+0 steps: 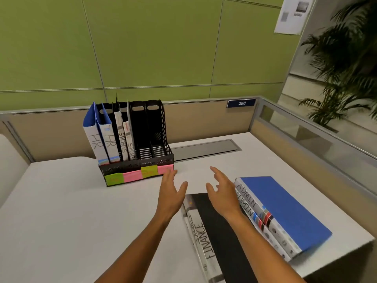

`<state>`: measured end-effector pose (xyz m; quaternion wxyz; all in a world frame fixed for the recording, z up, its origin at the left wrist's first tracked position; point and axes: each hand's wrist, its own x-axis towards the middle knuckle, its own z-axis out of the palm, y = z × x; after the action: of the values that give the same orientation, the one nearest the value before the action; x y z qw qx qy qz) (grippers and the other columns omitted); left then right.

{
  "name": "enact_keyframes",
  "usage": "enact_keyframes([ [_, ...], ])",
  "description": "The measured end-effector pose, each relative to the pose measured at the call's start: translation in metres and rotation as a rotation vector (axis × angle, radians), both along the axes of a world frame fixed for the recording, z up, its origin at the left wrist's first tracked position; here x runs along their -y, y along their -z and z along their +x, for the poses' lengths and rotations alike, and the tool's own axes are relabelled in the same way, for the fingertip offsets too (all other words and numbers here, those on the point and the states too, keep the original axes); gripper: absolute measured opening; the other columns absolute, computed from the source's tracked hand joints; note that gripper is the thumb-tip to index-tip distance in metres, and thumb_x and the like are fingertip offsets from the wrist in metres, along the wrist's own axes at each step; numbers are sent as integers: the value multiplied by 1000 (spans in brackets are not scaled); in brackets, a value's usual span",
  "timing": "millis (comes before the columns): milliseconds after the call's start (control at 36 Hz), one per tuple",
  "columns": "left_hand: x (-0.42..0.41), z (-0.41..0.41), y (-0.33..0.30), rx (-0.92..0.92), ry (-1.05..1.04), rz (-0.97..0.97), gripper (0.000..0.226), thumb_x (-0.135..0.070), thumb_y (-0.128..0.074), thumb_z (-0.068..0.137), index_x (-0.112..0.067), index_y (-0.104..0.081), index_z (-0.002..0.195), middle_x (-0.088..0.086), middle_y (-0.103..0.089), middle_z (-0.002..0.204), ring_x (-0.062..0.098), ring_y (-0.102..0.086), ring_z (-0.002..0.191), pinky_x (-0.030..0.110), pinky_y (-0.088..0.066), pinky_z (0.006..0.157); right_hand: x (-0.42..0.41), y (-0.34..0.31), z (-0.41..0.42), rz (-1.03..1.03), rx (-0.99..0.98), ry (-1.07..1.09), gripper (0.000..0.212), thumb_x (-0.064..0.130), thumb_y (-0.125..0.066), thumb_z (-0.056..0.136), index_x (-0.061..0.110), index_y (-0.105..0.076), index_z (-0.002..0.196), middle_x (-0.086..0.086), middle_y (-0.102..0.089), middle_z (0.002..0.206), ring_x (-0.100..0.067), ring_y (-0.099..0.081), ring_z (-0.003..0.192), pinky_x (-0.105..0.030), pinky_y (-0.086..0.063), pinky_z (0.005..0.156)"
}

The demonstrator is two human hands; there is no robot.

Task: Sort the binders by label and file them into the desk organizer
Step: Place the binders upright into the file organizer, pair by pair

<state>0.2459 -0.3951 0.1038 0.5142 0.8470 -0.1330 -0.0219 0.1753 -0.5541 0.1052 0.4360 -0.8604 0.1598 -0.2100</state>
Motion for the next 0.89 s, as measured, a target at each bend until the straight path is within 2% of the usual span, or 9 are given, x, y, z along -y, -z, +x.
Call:
enact_keyframes([
  [194,23,-33,25,-51,15,44,62,-39,-62,97,-23,-37,152,-1,-24,165,22,-25,151,42,-27,119,39,9,-48,23,3,89,59,24,-65,97,34,-40,150,5,-43,156,-23,-43,143,-52,-46,109],
  [361,30,-59,51,-119,38,65,68,-41,-62,96,-26,-30,154,-1,-21,166,23,-28,150,41,-30,118,59,29,-85,20,-32,135,61,23,-65,97,31,-38,152,4,-44,155,-22,-41,143,-51,-45,110],
  [528,33,-92,77,-201,56,104,69,-41,-65,95,-27,-29,152,0,-28,163,25,-37,145,44,-35,116,67,68,-120,-56,-115,133,68,31,-66,95,38,-31,153,11,-28,160,-17,-21,151,-53,-44,109],
  [611,35,-107,89,-244,56,140,72,-42,-63,95,-26,-26,154,-1,-26,164,25,-35,147,44,-34,117,67,90,-135,-102,-215,79,71,38,-63,96,38,-25,155,11,-21,164,-11,-9,153,-50,-32,118],
  [667,35,-116,97,-273,58,161,73,-42,-64,95,-24,-25,155,0,-27,164,25,-35,147,45,-34,117,65,104,-142,-137,-302,31,76,43,-61,96,37,-18,158,10,-14,167,-5,0,150,-38,-17,117],
  [694,36,-120,99,-284,59,161,72,-41,-65,95,-24,-27,153,0,-30,162,25,-39,144,44,-37,116,63,110,-146,-144,-353,7,79,46,-61,96,36,-13,159,8,-9,168,-6,2,150,-36,-14,117],
  [778,38,-133,105,-308,63,140,57,-37,-67,94,-29,-38,142,1,-45,151,21,-53,130,33,-46,104,58,127,-153,-170,-491,-43,88,54,-58,94,33,-3,159,1,3,169,-22,4,155,-45,-14,122],
  [889,41,-146,111,-301,91,197,57,-33,-70,91,-29,-39,138,-1,-49,144,10,-53,113,25,-45,92,55,157,-167,-379,-704,-86,93,71,-41,91,33,11,158,-7,19,167,-38,21,150,-57,5,120],
])
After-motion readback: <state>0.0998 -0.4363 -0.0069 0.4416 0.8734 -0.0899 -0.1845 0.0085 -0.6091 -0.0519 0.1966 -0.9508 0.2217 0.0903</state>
